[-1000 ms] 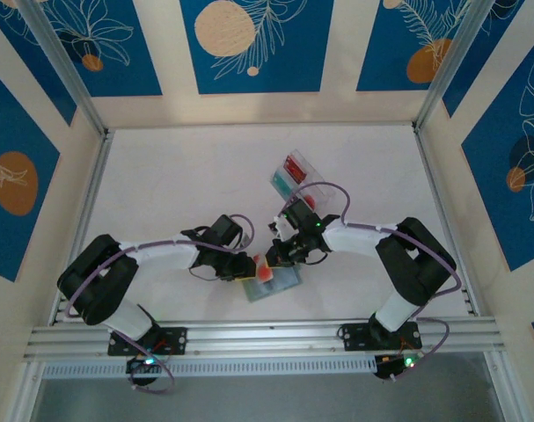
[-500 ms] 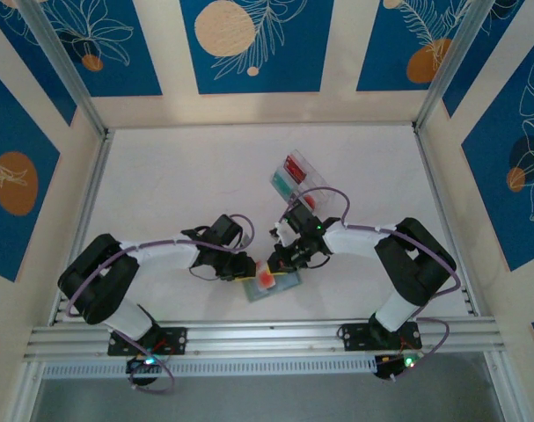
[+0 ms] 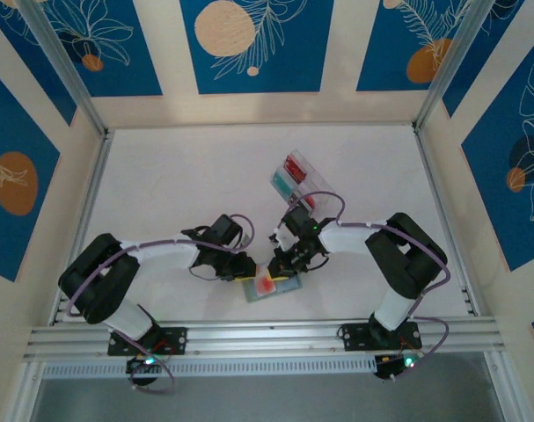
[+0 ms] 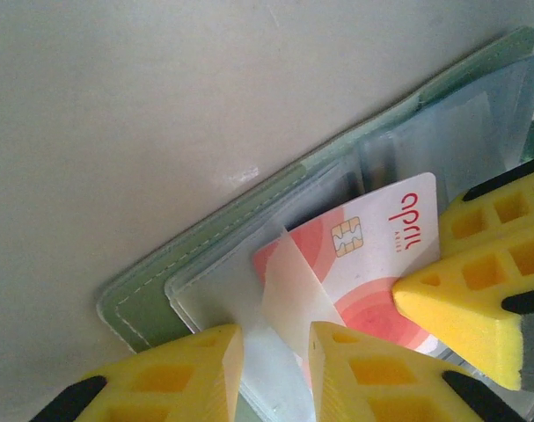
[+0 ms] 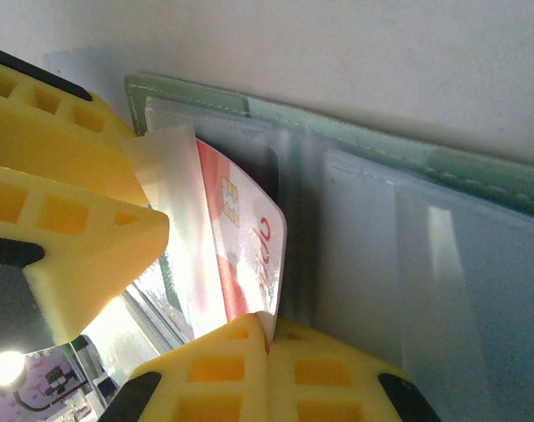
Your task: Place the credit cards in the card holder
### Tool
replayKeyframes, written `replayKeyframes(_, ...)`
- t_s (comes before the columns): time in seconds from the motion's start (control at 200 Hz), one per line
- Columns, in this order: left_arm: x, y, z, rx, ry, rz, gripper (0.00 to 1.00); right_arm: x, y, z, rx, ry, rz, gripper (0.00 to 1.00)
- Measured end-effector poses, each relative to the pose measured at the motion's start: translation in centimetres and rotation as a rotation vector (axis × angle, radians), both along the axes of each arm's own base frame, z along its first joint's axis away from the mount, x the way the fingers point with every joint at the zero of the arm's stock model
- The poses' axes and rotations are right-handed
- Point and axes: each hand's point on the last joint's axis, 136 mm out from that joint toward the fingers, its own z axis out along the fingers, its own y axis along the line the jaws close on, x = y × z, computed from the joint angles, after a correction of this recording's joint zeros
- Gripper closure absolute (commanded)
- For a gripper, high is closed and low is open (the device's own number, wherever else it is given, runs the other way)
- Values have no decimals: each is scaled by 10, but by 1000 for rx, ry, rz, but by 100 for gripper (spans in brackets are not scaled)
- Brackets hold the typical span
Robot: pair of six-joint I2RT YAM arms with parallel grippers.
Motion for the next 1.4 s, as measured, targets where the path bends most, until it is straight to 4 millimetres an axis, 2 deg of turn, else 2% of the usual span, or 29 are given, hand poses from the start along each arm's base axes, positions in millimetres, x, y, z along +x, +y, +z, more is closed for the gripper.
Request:
replayKeyframes(0.345, 0, -1, 1, -6, -3, -9, 73, 0, 0, 0, -15, 14, 15, 100)
replayKeyframes(0.905, 0, 0, 0, -5, 0, -5, 72, -3, 12, -1, -49, 70, 21, 100)
replayKeyframes(1.11, 0, 2, 9, -20, -19, 1, 72, -4, 18, -2, -55, 71, 1, 100)
replayKeyframes(1.26, -1, 4, 17, -37, -43, 7, 78, -5, 19, -3, -61, 79, -12, 100)
replayKeyframes(1.4, -6, 11, 15, -25, -36, 16, 87, -5, 19, -3, -69, 89, -28, 100)
